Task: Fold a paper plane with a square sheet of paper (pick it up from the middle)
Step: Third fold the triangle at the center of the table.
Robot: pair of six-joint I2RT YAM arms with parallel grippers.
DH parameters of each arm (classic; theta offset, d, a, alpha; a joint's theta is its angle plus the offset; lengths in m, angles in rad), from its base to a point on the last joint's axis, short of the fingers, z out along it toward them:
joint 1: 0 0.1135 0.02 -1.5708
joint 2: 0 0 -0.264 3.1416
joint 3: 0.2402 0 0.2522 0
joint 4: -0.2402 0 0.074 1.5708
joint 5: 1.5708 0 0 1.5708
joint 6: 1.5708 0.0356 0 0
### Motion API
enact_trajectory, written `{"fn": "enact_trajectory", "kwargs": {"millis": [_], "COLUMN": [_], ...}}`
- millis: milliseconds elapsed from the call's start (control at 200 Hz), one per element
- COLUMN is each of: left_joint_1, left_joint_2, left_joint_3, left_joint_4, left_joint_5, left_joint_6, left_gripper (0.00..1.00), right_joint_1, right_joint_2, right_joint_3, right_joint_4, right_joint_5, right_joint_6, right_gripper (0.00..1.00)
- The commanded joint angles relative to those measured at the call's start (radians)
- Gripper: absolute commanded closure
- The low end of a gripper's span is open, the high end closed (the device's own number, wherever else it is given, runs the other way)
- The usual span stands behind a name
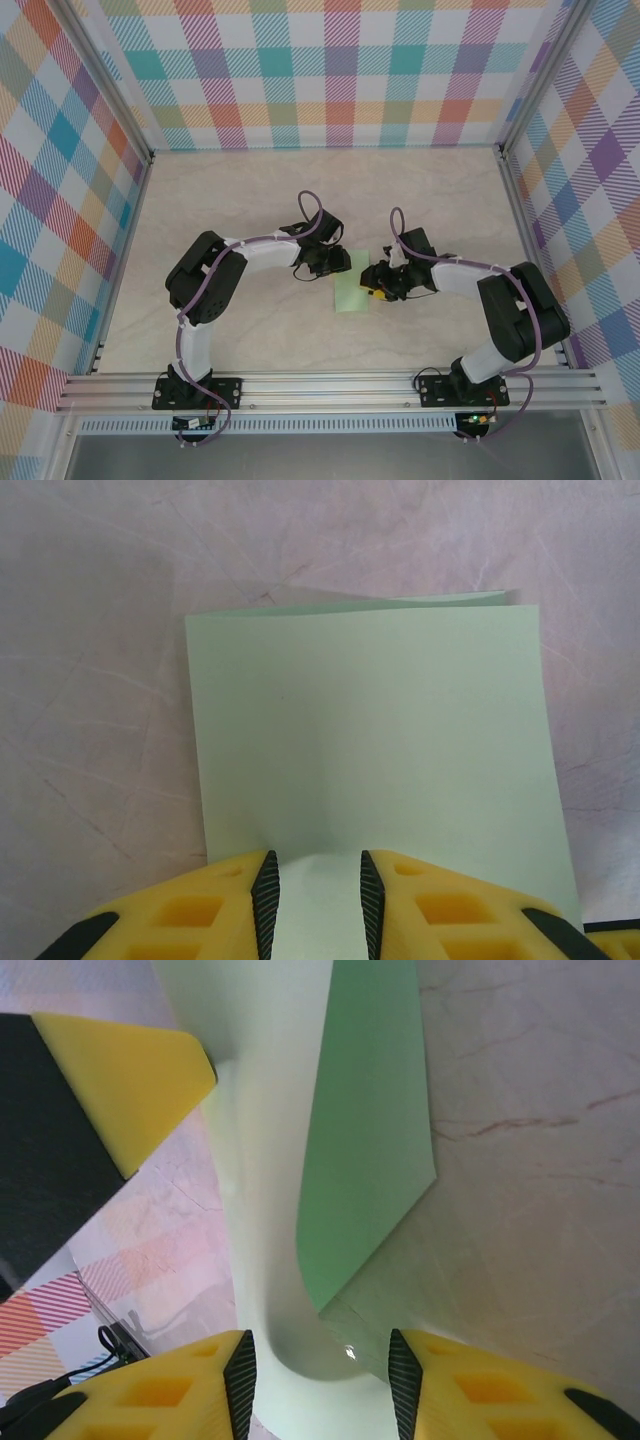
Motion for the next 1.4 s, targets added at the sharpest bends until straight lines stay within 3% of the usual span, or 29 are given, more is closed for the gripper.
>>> {"fn": "enact_trajectory", "kwargs": {"millis": [0,215,305,435,535,635,840,1000,1240,1395], "left_joint_1": [-0.009,-0.009,-0.008,-0.009,-0.009,-0.009,-0.039,-0.176,-0.404,-0.467], "left_joint_2": [0.012,0.010,0.009,-0.001,-0.027,-0.090,-0.286,-0.364,-0.298,-0.262], "left_joint_3": [0.002,-0.005,-0.006,-0.008,-0.008,-0.032,-0.139,-0.169,-0.138,-0.131], "left_joint_4": [-0.034,-0.062,-0.066,-0.060,-0.063,-0.059,-0.008,-0.083,-0.153,-0.128], "left_joint_5": [-0.014,-0.018,-0.020,-0.015,-0.011,0.001,-0.028,-0.172,-0.485,-0.554], "left_joint_6": [0.027,0.032,0.031,0.036,0.071,0.129,0.212,0.359,0.486,0.515], "left_gripper": [0.69,0.69,0.69,0.68,0.66,0.60,0.43,0.35,0.32,0.31], "right_joint_1": [-0.001,-0.024,-0.038,-0.042,-0.053,-0.059,-0.059,-0.059,-0.059,-0.059], "right_joint_2": [0.024,0.044,0.057,0.084,0.116,0.136,0.131,0.123,0.128,0.125], "right_joint_3": [0.036,0.075,0.070,0.089,0.095,0.099,0.105,0.113,0.137,0.135], "right_joint_4": [0.033,-0.015,0.024,-0.003,-0.004,0.009,0.004,-0.011,-0.052,-0.060], "right_joint_5": [-0.015,0.019,-0.043,-0.045,-0.053,-0.085,-0.107,-0.114,-0.122,-0.123], "right_joint_6": [-0.027,-0.063,-0.064,-0.079,-0.076,-0.061,-0.031,-0.011,-0.013,-0.013], "right_gripper": [0.57,0.53,0.54,0.60,0.72,0.81,0.89,0.88,0.88,0.87]}}
